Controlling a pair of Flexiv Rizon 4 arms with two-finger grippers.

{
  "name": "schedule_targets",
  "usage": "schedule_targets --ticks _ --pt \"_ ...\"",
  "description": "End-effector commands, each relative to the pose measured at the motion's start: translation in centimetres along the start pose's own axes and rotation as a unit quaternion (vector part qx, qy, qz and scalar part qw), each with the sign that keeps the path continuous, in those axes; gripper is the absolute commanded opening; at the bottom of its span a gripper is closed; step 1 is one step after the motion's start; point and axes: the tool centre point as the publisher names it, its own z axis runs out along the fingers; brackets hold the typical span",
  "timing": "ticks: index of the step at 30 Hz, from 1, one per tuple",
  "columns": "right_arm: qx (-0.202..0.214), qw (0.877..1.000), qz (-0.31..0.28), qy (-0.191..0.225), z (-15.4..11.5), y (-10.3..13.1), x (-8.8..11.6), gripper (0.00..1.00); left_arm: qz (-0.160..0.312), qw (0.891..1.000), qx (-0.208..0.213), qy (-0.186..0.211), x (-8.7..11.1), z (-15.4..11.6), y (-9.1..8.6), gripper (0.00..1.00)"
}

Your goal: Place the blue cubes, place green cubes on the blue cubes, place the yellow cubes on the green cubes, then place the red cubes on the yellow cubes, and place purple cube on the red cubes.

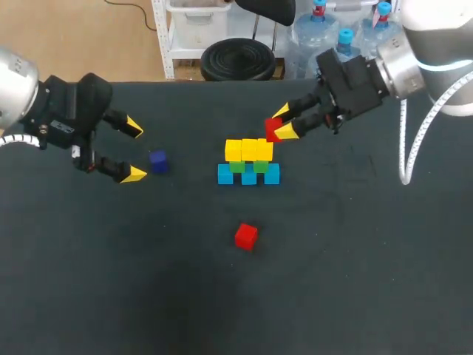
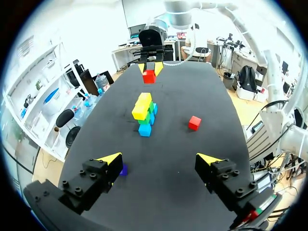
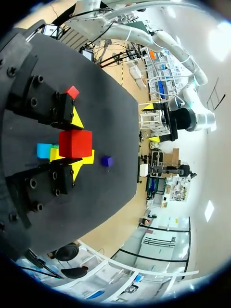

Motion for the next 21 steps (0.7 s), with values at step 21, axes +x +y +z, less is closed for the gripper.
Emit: schedule_targets --ticks 21 --pt "-0.005 1.000 0.007 0.005 3.1 -1.9 0.8 0.00 0.002 1.000 0.000 -0.004 0.2 -0.1 0.0 1.00"
